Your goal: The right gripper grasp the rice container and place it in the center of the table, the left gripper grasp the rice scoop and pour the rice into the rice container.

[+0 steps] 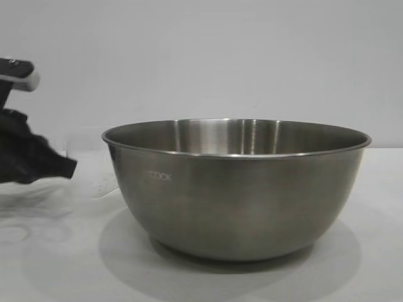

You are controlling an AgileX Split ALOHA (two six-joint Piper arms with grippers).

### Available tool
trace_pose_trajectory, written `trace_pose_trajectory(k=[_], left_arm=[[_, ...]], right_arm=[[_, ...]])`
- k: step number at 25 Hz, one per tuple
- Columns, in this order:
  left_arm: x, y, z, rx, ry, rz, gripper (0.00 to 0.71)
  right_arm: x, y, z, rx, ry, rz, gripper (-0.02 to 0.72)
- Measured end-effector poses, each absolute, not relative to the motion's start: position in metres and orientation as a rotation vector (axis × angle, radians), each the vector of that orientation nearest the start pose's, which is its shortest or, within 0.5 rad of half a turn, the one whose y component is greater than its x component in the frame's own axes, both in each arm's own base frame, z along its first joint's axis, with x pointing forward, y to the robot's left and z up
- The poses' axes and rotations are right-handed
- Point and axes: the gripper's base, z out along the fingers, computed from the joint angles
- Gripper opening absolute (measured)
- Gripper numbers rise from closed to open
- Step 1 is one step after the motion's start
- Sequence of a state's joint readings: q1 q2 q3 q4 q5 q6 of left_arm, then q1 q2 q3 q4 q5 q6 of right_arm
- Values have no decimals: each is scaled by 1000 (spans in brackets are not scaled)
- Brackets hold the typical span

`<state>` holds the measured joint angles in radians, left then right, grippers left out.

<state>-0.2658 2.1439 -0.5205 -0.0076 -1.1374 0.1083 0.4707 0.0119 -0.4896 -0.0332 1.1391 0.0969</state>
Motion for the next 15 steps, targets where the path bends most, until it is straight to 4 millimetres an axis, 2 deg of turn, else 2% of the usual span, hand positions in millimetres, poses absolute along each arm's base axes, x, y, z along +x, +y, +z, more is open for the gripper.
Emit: trace_pose_trajectory(k=[4,9,10,13,15], left_arm=[[277,-75,51,356,1979,-103,0],[263,-71,59,340,1993,-113,0],[261,-71,62,339,1989,-113,48],[258,-70,74,332,1959,-117,48],[257,-69,84,296,1933,-133,106]], right_arm=[[-4,-5,268,-398,2122,290,287],[-4,-5,268,-398,2122,290,287],[-4,-5,268,-398,2122,290,287],[-4,-5,268,-398,2121,289,287],[-4,-5,268,-398,2121,289,287]])
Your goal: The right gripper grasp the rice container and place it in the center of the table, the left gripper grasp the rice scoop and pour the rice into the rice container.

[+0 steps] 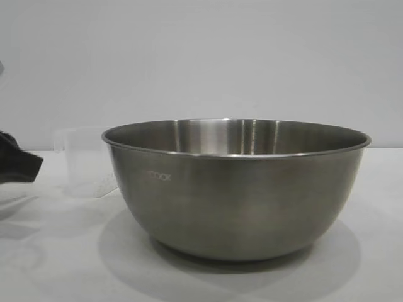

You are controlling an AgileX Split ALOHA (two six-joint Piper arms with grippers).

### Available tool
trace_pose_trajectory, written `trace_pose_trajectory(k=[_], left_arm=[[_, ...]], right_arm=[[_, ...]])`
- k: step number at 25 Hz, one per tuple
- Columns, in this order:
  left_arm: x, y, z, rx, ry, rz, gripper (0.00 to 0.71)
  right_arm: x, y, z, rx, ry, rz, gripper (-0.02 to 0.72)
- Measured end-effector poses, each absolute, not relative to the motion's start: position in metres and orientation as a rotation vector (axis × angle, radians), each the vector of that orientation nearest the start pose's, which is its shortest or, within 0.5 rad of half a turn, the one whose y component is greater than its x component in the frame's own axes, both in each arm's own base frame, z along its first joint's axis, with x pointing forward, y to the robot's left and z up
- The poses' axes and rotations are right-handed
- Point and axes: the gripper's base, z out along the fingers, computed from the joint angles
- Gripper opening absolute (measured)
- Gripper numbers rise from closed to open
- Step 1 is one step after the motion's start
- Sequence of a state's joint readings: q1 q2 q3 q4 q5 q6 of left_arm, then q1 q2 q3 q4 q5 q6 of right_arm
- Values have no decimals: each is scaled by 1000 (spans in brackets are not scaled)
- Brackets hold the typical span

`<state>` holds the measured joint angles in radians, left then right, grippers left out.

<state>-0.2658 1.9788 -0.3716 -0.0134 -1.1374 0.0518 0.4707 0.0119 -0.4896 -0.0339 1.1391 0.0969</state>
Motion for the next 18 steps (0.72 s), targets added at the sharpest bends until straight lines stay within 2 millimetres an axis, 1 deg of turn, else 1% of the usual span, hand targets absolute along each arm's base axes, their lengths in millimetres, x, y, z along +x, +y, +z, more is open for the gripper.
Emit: trace_pose_trajectory(k=[4,6,8,10,13,14,16,18], left_arm=[[260,-59,100,42,1896,-149,103],[261,-51,104,-15,1885,-151,103],[262,-42,107,-50,1876,-199,103],[263,-27,112,-97,1859,-222,103],[262,-12,127,-64,1806,-197,103],[261,-11,136,-44,1775,-194,103],[258,-13,159,17,1694,-196,103],[251,-16,180,82,1675,-171,103]], right_arm=[[-4,-5,268,-398,2121,289,287],[-4,-5,268,-398,2121,289,287],[-4,-5,268,-398,2121,289,287],[-4,-5,268,-398,2121,289,287],[-4,-5,268,-398,2121,287,287],[-4,-5,268,-398,2121,287,287],[-4,-5,268,-398,2121,287,287],[-4,-5,268,-398,2121,287,287]])
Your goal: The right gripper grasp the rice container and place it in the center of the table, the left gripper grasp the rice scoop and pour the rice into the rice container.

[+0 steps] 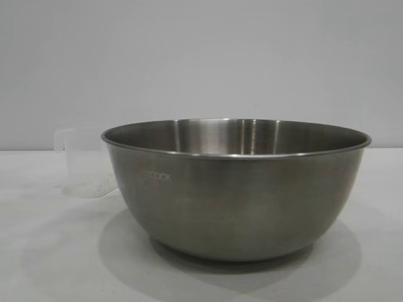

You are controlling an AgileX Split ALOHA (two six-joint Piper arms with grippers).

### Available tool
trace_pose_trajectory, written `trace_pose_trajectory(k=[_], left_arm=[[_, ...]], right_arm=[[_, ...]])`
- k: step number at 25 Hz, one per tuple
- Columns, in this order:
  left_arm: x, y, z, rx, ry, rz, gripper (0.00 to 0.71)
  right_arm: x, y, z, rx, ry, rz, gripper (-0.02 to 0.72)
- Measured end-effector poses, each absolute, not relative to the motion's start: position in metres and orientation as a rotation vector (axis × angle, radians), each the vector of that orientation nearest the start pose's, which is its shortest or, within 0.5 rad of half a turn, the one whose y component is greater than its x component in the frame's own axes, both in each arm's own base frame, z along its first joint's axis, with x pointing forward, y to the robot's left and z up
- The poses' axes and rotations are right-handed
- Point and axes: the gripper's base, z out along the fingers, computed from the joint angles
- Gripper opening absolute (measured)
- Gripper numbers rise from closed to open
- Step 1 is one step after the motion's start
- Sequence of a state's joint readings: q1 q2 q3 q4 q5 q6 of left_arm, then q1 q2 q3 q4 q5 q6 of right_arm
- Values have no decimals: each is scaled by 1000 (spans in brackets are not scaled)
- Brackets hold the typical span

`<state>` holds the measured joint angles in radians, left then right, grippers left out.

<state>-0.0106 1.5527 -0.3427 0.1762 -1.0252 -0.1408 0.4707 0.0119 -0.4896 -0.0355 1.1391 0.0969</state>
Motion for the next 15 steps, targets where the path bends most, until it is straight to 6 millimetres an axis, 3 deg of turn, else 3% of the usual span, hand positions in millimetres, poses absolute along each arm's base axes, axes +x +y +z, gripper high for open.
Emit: trace_pose_trajectory(k=[5,8,15], left_arm=[[215,-28,229,222,1689,-94,103],[189,-28,248,251,1719,-66,103],[129,-14,265,219,1824,22,103]], right_arm=[[-4,-5,268,-398,2121,287,287],[-4,-5,268,-398,2121,287,287],[-4,-5,268,-398,2121,287,287]])
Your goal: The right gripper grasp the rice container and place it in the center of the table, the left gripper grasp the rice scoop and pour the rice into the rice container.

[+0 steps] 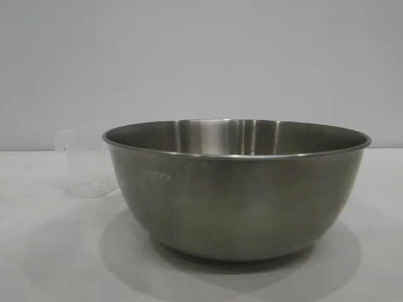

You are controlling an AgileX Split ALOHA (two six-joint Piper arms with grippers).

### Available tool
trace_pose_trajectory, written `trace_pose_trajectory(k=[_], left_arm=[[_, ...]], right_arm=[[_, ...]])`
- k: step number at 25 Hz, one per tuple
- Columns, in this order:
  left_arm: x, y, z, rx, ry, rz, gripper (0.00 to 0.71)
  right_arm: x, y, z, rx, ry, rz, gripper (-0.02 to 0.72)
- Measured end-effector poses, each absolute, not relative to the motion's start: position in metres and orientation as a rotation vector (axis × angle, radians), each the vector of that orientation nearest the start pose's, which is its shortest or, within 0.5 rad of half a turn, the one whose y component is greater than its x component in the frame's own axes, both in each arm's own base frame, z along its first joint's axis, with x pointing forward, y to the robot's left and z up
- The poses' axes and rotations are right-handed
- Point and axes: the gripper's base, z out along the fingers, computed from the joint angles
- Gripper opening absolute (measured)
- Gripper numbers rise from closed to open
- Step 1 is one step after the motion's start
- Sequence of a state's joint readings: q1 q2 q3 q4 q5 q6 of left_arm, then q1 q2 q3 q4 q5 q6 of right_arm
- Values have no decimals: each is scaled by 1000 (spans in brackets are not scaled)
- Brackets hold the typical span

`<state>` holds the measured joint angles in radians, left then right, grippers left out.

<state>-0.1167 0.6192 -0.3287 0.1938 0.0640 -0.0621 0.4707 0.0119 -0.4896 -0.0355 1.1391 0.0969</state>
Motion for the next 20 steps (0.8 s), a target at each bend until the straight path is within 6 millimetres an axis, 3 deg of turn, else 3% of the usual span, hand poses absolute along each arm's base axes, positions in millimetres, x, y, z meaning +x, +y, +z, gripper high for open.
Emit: trace_pose_trajectory(k=[11,14,20], left_arm=[[26,8,309,90,1853,72,103],[10,8,304,90,1937,46,103],[-3,6,282,129,2072,18,103]], right_arm=[[-4,-5,268,-398,2121,287,287],[-4,-5,268,-398,2121,287,287],[-4,-5,268,-398,2121,287,287]])
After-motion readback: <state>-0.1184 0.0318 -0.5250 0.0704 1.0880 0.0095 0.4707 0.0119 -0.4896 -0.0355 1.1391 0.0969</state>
